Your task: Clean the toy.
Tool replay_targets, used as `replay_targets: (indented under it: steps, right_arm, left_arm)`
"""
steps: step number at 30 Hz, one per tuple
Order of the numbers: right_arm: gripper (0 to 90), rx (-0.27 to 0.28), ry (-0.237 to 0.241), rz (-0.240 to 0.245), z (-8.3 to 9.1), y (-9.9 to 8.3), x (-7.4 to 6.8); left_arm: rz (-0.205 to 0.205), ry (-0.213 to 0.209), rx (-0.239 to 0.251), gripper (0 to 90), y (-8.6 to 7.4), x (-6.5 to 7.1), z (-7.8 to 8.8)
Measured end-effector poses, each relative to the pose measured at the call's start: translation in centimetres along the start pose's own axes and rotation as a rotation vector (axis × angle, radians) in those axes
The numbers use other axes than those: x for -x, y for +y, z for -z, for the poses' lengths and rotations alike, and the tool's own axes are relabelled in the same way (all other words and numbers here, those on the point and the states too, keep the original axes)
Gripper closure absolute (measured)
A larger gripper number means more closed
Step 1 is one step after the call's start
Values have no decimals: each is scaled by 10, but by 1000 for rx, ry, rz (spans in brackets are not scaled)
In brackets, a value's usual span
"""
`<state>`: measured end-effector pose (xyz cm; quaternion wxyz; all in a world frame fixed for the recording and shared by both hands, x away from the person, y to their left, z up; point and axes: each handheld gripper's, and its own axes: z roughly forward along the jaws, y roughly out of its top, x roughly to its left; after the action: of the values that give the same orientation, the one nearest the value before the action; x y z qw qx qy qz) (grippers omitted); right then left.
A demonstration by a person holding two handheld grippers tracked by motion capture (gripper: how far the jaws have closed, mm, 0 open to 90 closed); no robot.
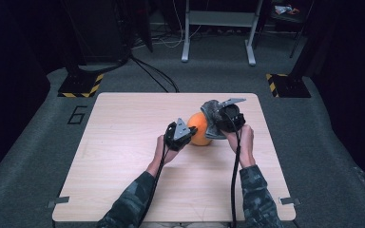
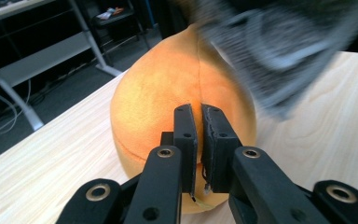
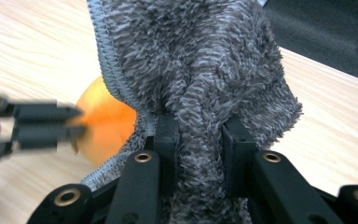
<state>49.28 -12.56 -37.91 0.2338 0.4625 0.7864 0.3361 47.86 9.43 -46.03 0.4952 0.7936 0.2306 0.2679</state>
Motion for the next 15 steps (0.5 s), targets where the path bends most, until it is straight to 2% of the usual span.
replay_targets:
  steps: [3, 4, 6, 9, 10, 11, 15]
  right_arm:
    - [705, 7, -17, -17, 10, -15, 5]
    - [705, 12, -24, -26, 12, -19, 7]
    - [702, -5, -45, -40, 15, -34, 13]
    - [701, -33, -57, -72, 11, -50, 21]
    - [700, -38, -65, -95, 8, -62, 25]
    - [700, -38, -65, -95, 8, -62, 25]
    - [695, -70, -81, -116, 0, -81, 30]
  left_arm:
    - [7, 4, -16, 837, -2, -4, 4]
    - [22, 12, -16, 831, -3, -5, 5]
    - [31, 10, -26, 825, -6, -9, 8]
    - [45, 19, -37, 809, -10, -13, 11]
    - [45, 18, -42, 795, -11, -15, 13]
    - [52, 16, -47, 795, -12, -15, 14]
    - [52, 27, -77, 761, -19, -20, 19]
